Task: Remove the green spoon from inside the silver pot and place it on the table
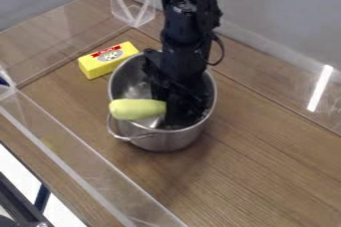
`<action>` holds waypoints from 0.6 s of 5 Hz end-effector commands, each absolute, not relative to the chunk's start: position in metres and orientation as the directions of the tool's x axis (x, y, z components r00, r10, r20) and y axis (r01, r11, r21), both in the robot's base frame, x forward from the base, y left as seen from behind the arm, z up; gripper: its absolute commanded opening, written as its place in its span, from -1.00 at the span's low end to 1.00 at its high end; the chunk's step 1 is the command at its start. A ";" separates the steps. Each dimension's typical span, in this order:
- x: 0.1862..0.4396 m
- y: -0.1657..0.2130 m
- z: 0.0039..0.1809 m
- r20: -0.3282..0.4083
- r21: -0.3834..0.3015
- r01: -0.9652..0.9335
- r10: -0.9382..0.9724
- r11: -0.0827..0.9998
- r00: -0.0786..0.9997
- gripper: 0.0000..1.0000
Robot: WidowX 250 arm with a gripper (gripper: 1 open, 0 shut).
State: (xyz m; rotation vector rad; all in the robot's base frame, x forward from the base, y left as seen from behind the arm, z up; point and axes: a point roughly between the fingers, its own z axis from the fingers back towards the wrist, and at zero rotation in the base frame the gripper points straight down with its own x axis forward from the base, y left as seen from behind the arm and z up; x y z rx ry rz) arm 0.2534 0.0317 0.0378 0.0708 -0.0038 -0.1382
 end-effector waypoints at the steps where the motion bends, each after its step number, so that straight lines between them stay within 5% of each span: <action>1: 0.239 0.045 0.028 -0.034 0.089 0.133 -0.131 0.987 0.991 -1.00; 3: 0.234 0.047 0.028 -0.016 0.092 0.126 -0.126 0.988 0.992 -1.00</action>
